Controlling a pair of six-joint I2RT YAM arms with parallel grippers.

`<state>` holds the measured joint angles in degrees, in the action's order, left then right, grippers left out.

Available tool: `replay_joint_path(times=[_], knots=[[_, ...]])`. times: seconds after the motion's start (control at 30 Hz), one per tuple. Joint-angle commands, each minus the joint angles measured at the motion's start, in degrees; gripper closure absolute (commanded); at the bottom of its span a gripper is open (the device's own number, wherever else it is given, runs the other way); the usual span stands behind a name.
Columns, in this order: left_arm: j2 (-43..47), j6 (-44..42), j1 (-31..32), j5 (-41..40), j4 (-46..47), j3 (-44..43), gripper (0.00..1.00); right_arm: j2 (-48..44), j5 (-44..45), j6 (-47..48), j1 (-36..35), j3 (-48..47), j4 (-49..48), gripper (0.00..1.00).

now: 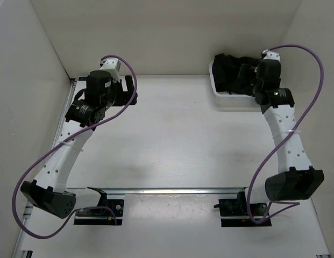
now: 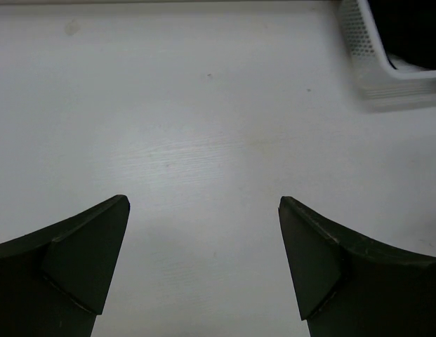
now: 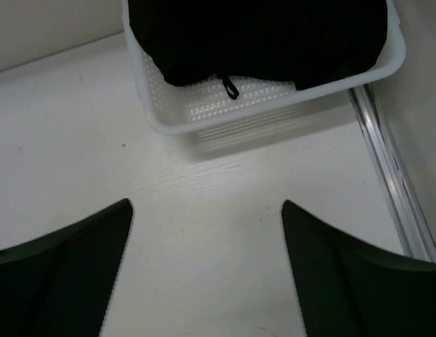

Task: Fold and stack the shorts
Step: Grab the shorts from the pile

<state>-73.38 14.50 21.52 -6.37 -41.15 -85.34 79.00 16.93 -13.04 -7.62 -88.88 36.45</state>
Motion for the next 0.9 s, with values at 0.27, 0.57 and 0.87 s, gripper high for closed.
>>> replay_joint_path(times=[0.27, 0.57, 0.87], knots=[[-7.47, -0.62, -1.57, 17.80, 2.65, -1.76, 0.00, 35.28, -17.10, -7.70, 12.71, -37.07, 9.15, 0.35], [-12.65, -0.61, -2.09, 13.14, 1.59, -1.23, 0.00, 56.96, -29.83, -6.65, 10.87, -56.85, 7.87, 0.03], [-17.58, -1.14, -2.09, 12.61, 0.46, -2.37, 0.00, 67.77, -34.33, -9.36, 9.11, -60.09, -0.84, 0.07]])
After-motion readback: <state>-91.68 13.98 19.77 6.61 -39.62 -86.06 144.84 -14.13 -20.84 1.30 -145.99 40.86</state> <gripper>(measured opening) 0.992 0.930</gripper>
